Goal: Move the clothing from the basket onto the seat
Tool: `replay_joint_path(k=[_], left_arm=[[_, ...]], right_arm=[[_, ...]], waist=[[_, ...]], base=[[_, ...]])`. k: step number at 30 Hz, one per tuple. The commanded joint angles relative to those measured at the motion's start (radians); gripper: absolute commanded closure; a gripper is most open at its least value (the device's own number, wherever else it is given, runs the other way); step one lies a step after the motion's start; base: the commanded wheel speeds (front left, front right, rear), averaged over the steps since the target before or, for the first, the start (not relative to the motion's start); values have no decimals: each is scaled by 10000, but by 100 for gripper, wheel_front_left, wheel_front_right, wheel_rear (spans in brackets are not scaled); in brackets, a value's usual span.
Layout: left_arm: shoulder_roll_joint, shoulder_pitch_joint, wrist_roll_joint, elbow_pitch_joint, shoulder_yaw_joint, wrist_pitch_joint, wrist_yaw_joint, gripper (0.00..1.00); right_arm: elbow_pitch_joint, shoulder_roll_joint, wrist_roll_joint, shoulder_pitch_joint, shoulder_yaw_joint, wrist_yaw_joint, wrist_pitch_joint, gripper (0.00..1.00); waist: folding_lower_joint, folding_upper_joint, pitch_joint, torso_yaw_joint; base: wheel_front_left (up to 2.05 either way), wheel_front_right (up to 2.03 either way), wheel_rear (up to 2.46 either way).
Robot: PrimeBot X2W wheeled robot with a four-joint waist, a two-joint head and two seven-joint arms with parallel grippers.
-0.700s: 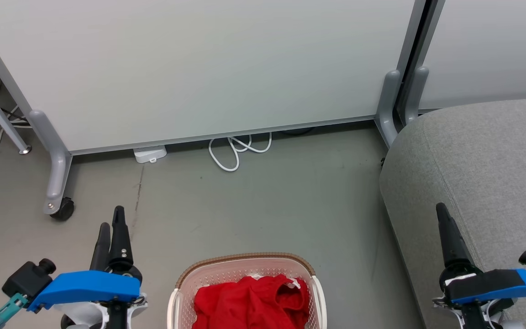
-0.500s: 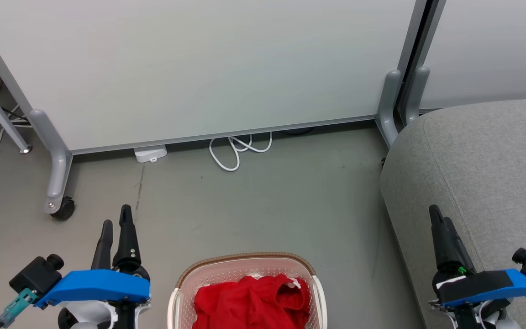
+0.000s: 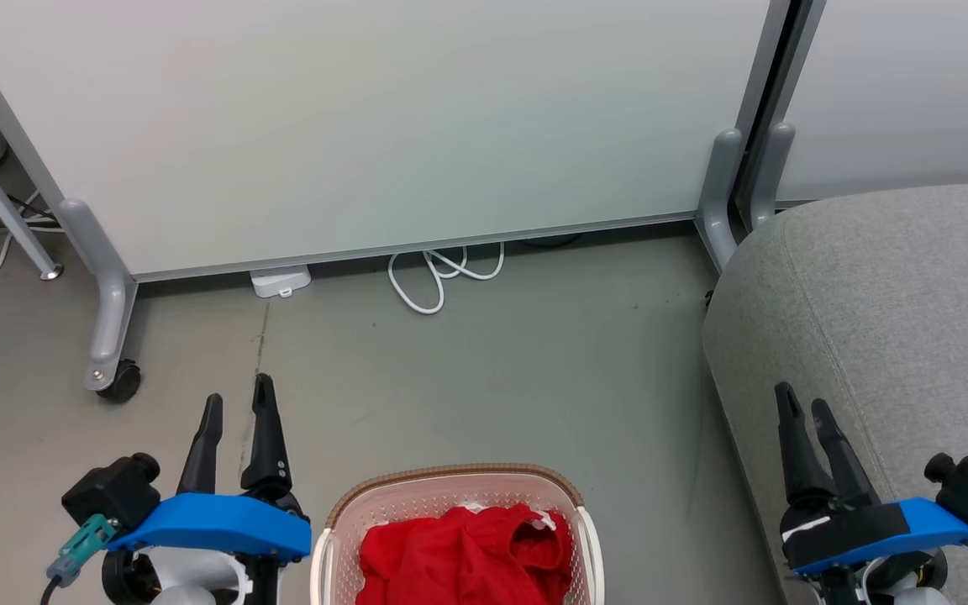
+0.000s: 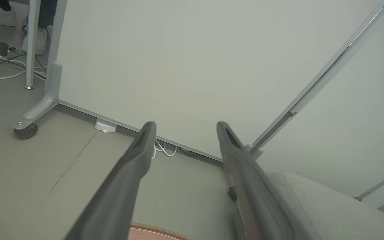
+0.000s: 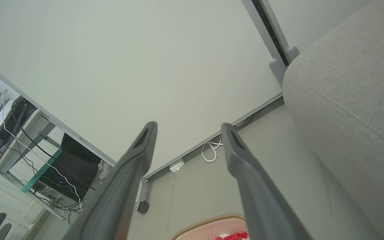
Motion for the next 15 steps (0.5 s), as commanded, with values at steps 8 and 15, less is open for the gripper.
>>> replay_joint_path(k=[8, 15], left_arm=[[191, -245, 1215, 20, -398, -313, 247, 0], [280, -278, 1973, 117, -649, -500, 413, 0]], right_arm=[[98, -56, -1225, -173, 66, 18, -319, 0], [239, -59, -2048, -186, 87, 19, -503, 0]], waist=[[-1, -1, -10, 26], [-1, -1, -23, 61]], base=[[0, 0, 0], [0, 0, 0]])
